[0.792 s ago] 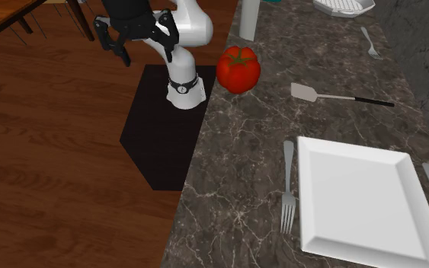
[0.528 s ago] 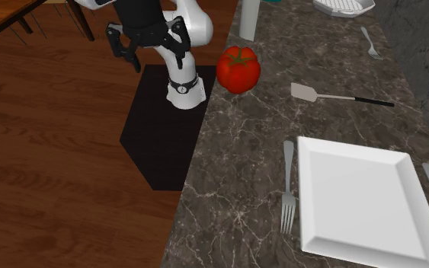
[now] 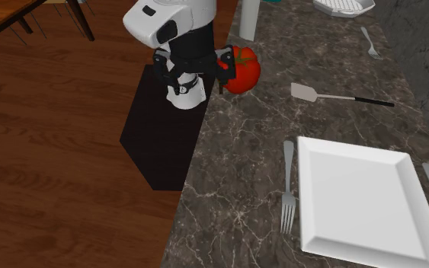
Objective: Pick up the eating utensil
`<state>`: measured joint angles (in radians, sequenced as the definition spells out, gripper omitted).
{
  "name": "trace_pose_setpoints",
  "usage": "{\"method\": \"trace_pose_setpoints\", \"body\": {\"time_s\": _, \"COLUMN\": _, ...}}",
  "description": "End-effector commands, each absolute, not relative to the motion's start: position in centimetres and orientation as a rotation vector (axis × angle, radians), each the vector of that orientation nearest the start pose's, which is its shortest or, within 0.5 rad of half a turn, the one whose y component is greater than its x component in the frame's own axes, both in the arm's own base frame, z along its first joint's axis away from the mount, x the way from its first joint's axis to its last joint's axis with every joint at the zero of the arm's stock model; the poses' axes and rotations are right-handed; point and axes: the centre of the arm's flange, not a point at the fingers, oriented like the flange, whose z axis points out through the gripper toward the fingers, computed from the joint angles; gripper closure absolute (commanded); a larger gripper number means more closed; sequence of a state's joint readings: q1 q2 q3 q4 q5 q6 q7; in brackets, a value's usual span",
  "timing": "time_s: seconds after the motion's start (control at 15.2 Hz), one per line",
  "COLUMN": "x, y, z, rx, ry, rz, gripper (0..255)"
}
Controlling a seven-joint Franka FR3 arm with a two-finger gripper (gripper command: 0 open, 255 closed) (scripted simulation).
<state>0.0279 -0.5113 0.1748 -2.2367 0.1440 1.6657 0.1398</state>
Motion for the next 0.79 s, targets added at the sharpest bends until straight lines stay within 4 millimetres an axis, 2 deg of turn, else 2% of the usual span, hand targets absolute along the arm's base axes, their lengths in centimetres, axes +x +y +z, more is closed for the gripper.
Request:
{"method": "trace_pose_setpoints", "body": {"time_s": 0.0, "x": 39.5, "y": 12.3, "z": 54.8, "rx": -3.095, "ry": -0.006, "rz": 0.125, "gripper": 0}}
{"method": "trace_pose_setpoints", "body": {"time_s": 0.73, "x": 47.9, "y": 24.1, "z": 51.1, "rx": -3.104, "ry": 0.117, "rz": 0.189, "gripper": 0}}
